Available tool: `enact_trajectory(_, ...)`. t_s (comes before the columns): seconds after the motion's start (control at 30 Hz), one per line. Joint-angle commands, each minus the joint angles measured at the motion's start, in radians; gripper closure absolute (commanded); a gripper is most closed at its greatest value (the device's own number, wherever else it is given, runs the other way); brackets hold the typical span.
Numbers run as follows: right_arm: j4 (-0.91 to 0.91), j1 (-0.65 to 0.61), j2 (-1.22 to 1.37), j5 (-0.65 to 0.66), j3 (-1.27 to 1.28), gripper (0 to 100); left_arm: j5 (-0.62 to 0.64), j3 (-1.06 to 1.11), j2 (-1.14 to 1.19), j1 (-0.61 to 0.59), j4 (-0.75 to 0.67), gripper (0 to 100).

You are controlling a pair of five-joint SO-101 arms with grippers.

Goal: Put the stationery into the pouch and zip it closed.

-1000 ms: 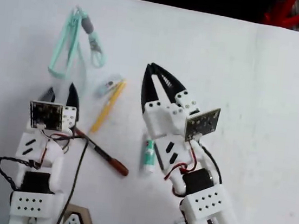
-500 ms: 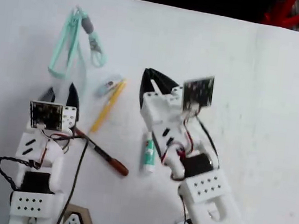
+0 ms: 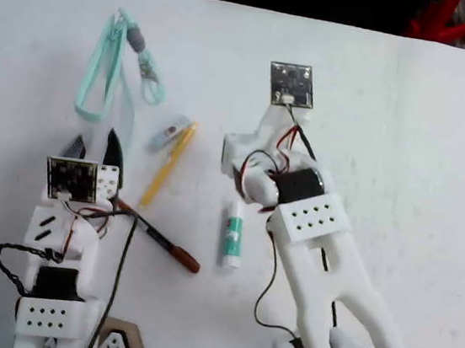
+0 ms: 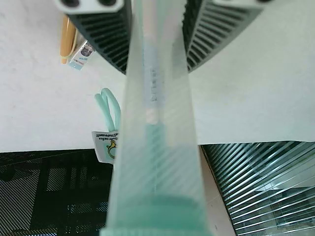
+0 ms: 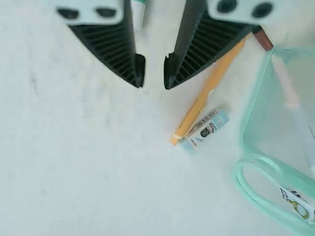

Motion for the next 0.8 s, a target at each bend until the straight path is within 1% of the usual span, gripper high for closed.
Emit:
enact_trajectory(0.0, 0.008, 0.007, 0.054, -0.008, -0.041, 80.1, 0.006, -0.005, 0.008, -0.018, -0.011, 92)
enact_trajectory(0.07, 0.008, -0.018, 0.116, -0.009, -0.037, 79.3, 0.006, -0.005, 0.008, -0.018, -0.011, 92)
enact_trajectory(0.23, 0.005, -0.13, 0.292, -0.008, -0.043, 85.6, 0.008, -0.003, 0.005, -0.047, -0.011, 92)
enact_trajectory(0.3, 0.004, -0.148, 0.349, -0.008, -0.071, 87.1, 0.009, -0.003, 0.005, -0.058, -0.011, 92)
enact_trajectory(0.4, 0.021, -0.113, 0.415, -0.006, -0.127, 86.3, 0.011, -0.003, 0.005, -0.058, -0.011, 92)
enact_trajectory(0.5, 0.091, -0.062, 0.452, -0.006, -0.192, 83.0, 0.011, -0.003, 0.005, -0.058, -0.011, 92)
enact_trajectory(0.63, 0.211, -0.058, 0.469, -0.008, -0.242, 78.9, 0.009, -0.003, 0.005, -0.058, -0.011, 92)
enact_trajectory(0.77, 0.236, -0.048, 0.47, -0.008, -0.241, 78.6, 0.008, -0.003, 0.005, -0.058, -0.011, 92)
